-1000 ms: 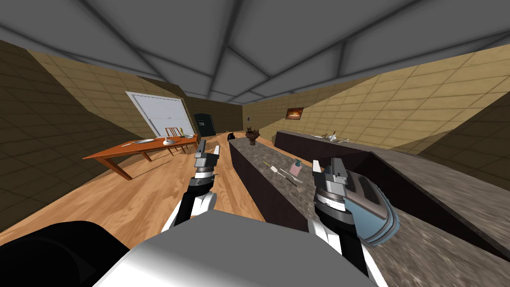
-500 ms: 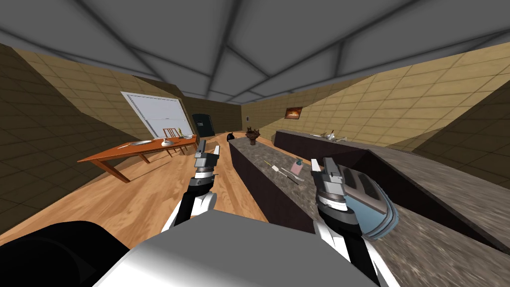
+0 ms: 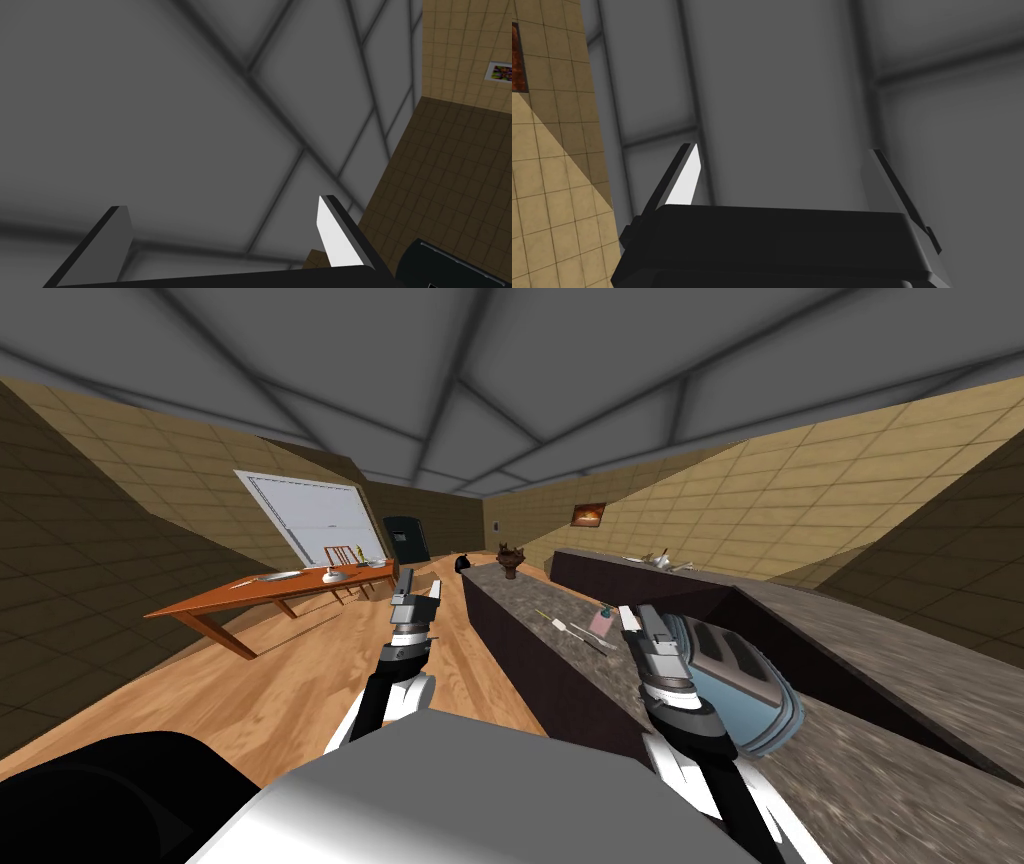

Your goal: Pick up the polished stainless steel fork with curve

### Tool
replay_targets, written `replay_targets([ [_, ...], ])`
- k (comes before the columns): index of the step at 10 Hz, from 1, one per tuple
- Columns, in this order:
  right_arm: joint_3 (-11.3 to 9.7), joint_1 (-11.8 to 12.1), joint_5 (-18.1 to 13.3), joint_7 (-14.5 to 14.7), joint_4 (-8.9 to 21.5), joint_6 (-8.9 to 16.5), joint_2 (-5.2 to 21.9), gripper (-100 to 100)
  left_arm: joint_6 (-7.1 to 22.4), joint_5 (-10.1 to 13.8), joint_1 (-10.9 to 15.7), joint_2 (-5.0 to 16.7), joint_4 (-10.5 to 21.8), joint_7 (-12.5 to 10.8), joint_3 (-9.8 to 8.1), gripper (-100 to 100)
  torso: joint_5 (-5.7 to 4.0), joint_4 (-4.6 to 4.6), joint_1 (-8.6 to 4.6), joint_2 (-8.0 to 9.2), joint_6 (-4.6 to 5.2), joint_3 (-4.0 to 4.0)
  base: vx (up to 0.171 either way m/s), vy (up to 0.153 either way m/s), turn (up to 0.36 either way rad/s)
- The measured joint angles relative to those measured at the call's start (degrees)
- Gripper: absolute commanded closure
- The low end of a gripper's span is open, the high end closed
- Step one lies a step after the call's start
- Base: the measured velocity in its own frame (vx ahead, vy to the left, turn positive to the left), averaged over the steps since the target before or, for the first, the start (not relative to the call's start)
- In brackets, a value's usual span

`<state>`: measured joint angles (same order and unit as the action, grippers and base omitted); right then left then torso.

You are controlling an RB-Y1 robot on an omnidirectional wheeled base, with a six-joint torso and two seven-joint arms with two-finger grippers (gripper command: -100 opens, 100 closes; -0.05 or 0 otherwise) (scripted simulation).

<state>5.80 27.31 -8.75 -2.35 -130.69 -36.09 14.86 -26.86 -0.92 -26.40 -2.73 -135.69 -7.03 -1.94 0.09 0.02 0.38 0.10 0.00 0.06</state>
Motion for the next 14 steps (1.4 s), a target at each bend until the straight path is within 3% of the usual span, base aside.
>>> replay_targets([
  [6,1.68,-0.57,-3.43,-1.30,2.67,-1.25,9.72,-100,0.00,0.00,0.00,0.00,0.00,0.00,0.00,0,-0.01,-0.01,-0.08,-0.03,-0.01,-0.02,-0.020,0.085,-0.007],
  [14,2.12,0.08,-7.38,-1.98,7.64,-2.45,20.90,-100,0.00,0.00,0.00,0.01,0.00,0.00,0.00,0,-0.04,-0.03,-0.17,-0.13,-0.01,-0.07,-0.002,0.057,0.019],
])
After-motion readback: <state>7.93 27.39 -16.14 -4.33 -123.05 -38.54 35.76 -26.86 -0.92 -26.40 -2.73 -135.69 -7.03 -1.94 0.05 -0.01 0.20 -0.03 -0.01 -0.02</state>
